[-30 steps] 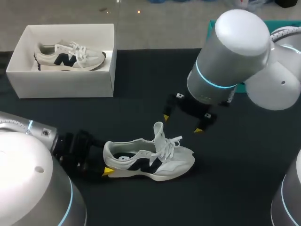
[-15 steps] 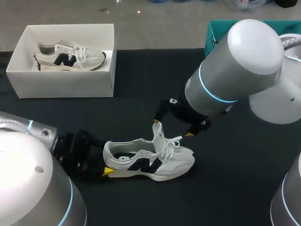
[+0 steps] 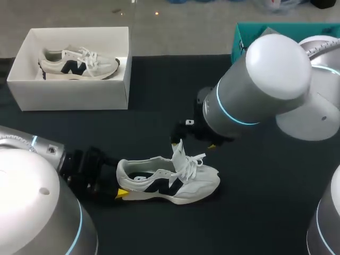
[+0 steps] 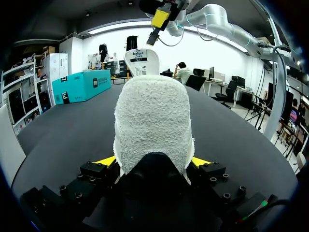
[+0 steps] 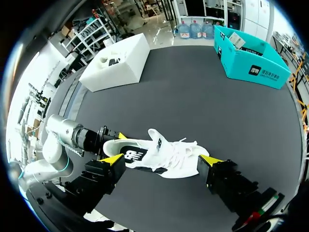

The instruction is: Take the shoe out of the shoebox, open the shoe tongue, remove and reinsert the insole, then place the shoe into the shoebox

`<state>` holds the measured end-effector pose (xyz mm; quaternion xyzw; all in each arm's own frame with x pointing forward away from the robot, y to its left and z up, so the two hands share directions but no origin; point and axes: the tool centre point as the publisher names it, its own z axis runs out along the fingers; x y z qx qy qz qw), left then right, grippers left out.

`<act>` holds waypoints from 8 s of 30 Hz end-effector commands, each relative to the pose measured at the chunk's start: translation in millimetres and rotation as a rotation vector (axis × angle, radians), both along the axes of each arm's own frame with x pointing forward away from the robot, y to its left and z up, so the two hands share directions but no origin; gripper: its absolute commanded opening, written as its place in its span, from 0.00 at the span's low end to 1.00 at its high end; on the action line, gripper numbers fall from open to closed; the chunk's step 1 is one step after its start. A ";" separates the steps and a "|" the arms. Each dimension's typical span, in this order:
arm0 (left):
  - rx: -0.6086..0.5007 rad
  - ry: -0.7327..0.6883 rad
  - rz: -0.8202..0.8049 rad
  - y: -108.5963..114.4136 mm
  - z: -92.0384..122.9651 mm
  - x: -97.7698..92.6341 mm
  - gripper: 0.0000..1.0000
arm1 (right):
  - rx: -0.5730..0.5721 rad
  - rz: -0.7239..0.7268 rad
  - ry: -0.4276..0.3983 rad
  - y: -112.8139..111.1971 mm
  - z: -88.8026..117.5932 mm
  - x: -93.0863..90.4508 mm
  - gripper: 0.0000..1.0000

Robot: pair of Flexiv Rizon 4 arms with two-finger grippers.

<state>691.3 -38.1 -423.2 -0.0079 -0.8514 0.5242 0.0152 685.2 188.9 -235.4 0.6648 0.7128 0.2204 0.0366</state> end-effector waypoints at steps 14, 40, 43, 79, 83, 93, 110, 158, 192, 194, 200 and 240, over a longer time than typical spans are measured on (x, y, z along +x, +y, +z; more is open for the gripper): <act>0.001 -0.001 0.000 1.5 -0.2 -0.7 0.00 | -0.160 0.870 -0.242 56.7 27.0 5.8 1.00; 0.001 -0.001 0.000 1.5 -0.2 -0.7 0.00 | -0.290 0.970 -0.226 79.4 19.6 11.0 0.00; 0.001 -0.001 0.000 1.5 -0.2 -0.7 0.00 | -0.412 1.031 -0.227 85.5 14.6 13.2 0.00; 0.001 -0.001 0.000 1.5 -0.2 -0.7 0.00 | -0.498 1.154 -0.070 103.2 -89.9 19.8 0.00; 0.001 -0.001 0.000 1.5 -0.2 -0.7 0.00 | -0.488 1.132 -0.084 96.5 -105.5 19.7 0.00; 0.001 -0.001 0.000 1.5 -0.2 -0.7 0.00 | -0.479 1.132 -0.015 72.7 -127.5 15.4 0.00; 0.001 -0.001 0.000 1.5 -0.2 -0.7 0.00 | -0.411 1.312 0.143 81.7 -139.4 11.7 0.00; 0.001 -0.001 0.000 1.5 -0.2 -0.7 0.00 | -0.448 1.243 0.085 79.6 -182.0 26.1 0.31; 0.001 -0.001 0.000 1.5 -0.2 -0.7 0.00 | -0.370 1.263 0.255 67.8 -169.3 -0.6 0.00; 0.001 -0.001 0.000 1.5 -0.2 -0.7 0.00 | -0.380 1.274 0.248 67.3 -160.0 1.2 0.00; 0.001 -0.001 0.000 1.5 -0.2 -0.7 0.00 | -0.401 1.290 0.225 67.7 -140.3 4.9 0.00; 0.001 -0.001 0.000 1.5 -0.2 -0.7 0.00 | -0.289 1.245 -0.002 85.0 -108.0 18.7 0.47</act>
